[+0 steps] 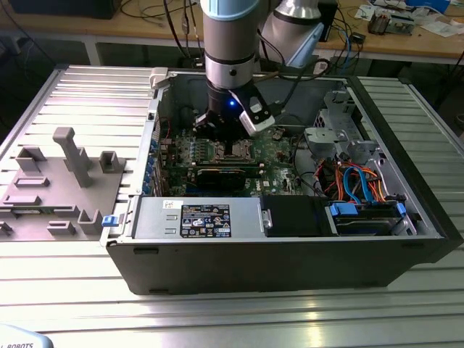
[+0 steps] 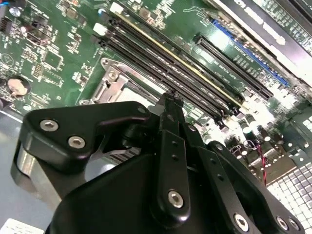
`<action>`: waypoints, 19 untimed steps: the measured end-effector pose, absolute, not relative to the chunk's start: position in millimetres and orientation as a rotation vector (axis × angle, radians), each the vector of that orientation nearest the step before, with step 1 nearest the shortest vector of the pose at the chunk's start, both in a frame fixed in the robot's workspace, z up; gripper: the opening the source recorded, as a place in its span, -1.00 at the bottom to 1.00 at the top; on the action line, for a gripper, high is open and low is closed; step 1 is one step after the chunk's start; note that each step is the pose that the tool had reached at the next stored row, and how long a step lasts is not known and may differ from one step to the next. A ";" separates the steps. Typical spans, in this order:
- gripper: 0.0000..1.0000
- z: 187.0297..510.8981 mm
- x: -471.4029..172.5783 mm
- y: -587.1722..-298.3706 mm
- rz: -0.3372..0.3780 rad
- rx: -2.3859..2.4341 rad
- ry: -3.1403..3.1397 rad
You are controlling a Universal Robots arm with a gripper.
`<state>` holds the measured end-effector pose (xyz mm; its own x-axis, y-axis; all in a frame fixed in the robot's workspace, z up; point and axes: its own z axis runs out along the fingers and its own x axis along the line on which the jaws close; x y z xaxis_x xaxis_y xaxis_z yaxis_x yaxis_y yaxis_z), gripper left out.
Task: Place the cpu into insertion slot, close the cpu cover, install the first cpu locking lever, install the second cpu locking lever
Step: 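Install the second cpu locking lever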
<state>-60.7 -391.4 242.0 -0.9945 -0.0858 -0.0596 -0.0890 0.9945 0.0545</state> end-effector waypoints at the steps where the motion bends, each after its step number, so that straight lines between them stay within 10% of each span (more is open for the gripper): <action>1: -0.79 241.6 -61.4 -391.5 0.088 -0.135 3.080; 19: -0.79 228.9 -73.7 -393.4 0.089 -0.135 3.080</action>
<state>-73.7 -393.4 228.9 -0.9945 -0.0858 -0.0596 -0.0891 0.9945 0.0550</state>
